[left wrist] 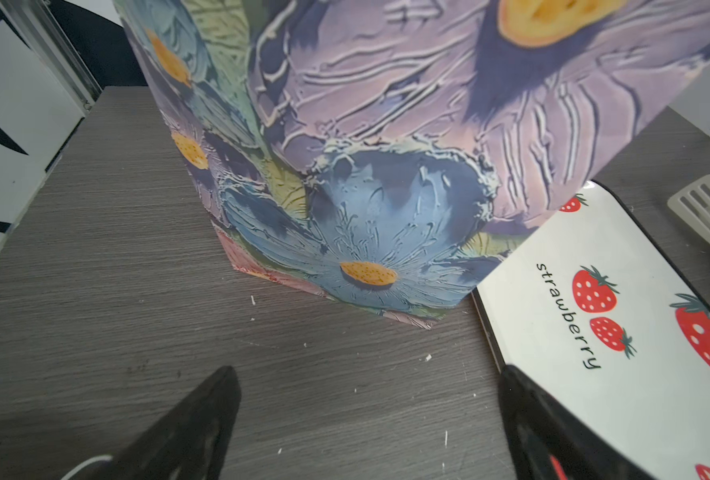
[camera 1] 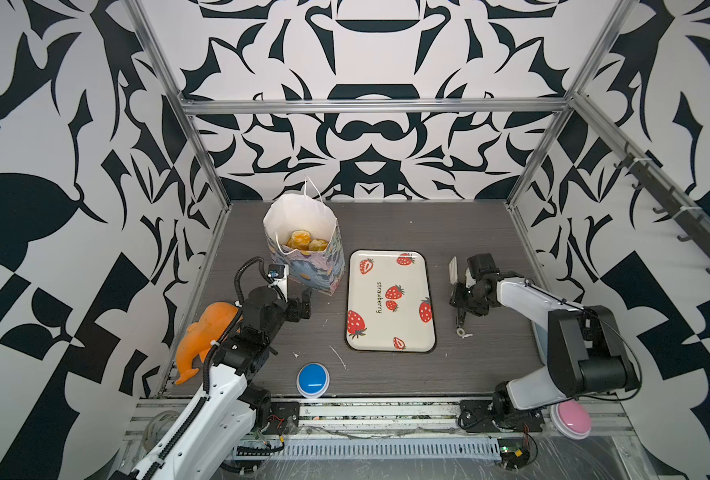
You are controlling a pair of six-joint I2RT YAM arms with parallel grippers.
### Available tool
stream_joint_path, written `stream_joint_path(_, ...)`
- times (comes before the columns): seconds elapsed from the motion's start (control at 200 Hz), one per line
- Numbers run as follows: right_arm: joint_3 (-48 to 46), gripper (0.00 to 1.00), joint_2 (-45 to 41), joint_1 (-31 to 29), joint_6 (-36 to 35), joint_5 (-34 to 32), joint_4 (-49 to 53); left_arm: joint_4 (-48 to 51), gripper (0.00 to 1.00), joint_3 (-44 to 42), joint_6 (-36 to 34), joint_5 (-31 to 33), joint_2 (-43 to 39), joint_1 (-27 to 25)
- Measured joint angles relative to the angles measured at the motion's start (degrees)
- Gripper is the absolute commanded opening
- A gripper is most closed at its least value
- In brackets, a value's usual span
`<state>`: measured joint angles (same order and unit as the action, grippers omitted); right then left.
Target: Place the fake bread into the paper bag
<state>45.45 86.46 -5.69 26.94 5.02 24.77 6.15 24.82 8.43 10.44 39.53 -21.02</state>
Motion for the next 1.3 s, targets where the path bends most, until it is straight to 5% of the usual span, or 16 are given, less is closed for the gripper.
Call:
stream_joint_path(0.53,2.14,0.57,3.76,0.00,-0.09,-2.93,0.87,-8.87,0.99,-5.20,-3.41,0.72,1.51,0.00)
stream_joint_path(1.12,1.64,0.88,1.60,0.00,0.17,-4.72,1.90,-14.05,0.99,-6.64,-6.60,2.32,2.29,0.00)
stream_joint_path(1.155,1.49,0.99,0.79,0.00,0.15,-4.87,1.99,-14.08,0.99,-6.64,-6.82,2.43,2.23,0.00)
stream_joint_path(1.3,0.61,0.99,-3.26,0.00,0.31,-5.86,2.40,-14.78,0.99,-6.64,-7.48,3.08,2.05,0.00)
